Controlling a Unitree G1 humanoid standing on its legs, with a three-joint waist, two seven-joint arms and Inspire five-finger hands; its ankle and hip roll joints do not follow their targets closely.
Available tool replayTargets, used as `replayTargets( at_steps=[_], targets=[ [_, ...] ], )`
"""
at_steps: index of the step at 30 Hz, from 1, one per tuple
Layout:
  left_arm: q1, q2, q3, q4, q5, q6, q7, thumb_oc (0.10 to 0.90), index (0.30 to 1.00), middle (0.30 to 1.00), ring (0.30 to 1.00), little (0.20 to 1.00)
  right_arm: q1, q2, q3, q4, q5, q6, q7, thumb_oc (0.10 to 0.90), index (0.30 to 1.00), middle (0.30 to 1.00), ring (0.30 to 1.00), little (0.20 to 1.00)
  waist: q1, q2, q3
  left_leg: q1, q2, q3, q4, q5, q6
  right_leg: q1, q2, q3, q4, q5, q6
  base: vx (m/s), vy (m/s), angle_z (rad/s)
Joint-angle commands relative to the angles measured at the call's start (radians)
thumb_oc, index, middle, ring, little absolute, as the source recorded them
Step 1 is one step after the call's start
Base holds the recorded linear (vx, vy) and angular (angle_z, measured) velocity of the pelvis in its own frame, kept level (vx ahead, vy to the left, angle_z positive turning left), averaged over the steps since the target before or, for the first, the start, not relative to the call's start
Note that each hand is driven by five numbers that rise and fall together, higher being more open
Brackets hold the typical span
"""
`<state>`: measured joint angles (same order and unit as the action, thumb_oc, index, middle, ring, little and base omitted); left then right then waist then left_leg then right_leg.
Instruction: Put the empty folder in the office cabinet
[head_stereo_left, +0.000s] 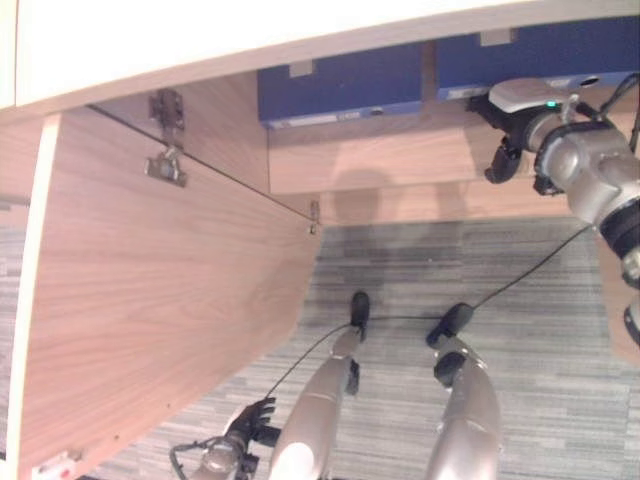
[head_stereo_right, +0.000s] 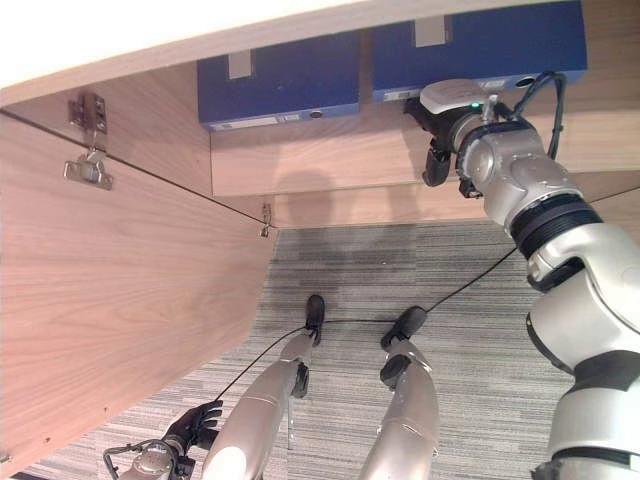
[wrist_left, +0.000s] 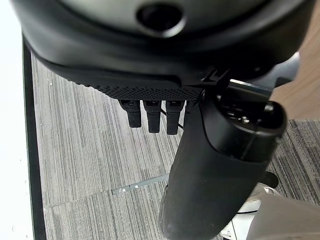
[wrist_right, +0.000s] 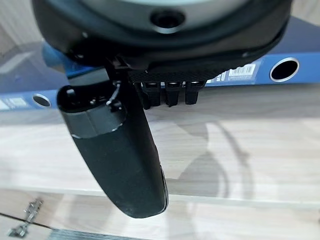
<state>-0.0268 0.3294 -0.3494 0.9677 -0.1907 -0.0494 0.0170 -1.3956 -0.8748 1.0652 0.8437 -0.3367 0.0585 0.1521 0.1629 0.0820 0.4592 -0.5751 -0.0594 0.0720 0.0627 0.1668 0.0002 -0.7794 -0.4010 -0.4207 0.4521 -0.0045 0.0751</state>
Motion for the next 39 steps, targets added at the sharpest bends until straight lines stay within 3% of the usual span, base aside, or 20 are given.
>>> replayTargets(
  at_steps=[1, 10, 14, 28, 39],
  targets=[
    [0.121, 0.041, 0.038, 0.007, 0.006, 0.030, 0.016, 0.800, 0.900, 0.900, 0.900, 0.900, 0.152, -0.073, 0.134, -0.061, -0.017, 0.021, 0.141, 0.800, 0.900, 0.900, 0.900, 0.900, -0.001, 0.006, 0.061, -0.004, 0.030, -0.041, 0.032, -0.153, -0.043, 0.020, -0.022, 0.031, -0.035, 0.058, 0.088, 0.00, 0.000, 0.00],
    [0.114, 0.030, 0.038, 0.002, 0.008, 0.038, 0.019, 0.800, 0.900, 0.900, 0.900, 0.900, 0.227, -0.071, 0.128, -0.166, -0.083, 0.027, 0.163, 0.800, 0.900, 0.900, 0.900, 0.900, -0.011, -0.008, 0.061, -0.007, 0.036, -0.040, 0.031, -0.153, -0.043, 0.023, -0.013, 0.025, -0.049, 0.064, 0.090, 0.00, -0.002, -0.04],
    [0.098, 0.016, 0.041, 0.007, -0.010, 0.045, 0.036, 0.800, 0.900, 0.900, 0.900, 0.900, 0.276, -0.006, 0.099, -0.114, -0.214, 0.052, 0.126, 0.800, 0.900, 0.900, 0.900, 0.900, -0.018, -0.020, 0.061, 0.010, 0.041, -0.036, 0.026, -0.152, -0.046, 0.051, 0.002, 0.022, -0.082, 0.078, 0.092, 0.00, -0.002, -0.04],
    [0.101, 0.068, 0.079, 0.004, 0.004, 0.055, 0.018, 0.800, 0.900, 0.900, 0.900, 0.900, 0.269, 0.079, 0.091, -0.105, -0.225, 0.050, 0.165, 0.800, 0.900, 0.900, 0.900, 0.900, -0.021, -0.046, 0.041, 0.186, 0.066, -0.029, -0.019, -0.148, -0.067, 0.275, 0.064, 0.002, -0.214, 0.105, 0.089, 0.01, -0.021, -0.07],
    [0.098, 0.071, 0.100, 0.062, 0.033, 0.053, -0.001, 0.800, 0.900, 0.900, 0.900, 0.900, 0.288, 0.146, 0.073, -0.071, -0.201, 0.034, 0.180, 0.800, 0.900, 0.900, 0.900, 0.900, -0.025, -0.043, -0.001, 0.262, 0.078, -0.018, -0.008, -0.165, -0.071, 0.357, 0.074, 0.017, -0.228, 0.094, 0.080, 0.01, -0.019, -0.07]
  ],
)
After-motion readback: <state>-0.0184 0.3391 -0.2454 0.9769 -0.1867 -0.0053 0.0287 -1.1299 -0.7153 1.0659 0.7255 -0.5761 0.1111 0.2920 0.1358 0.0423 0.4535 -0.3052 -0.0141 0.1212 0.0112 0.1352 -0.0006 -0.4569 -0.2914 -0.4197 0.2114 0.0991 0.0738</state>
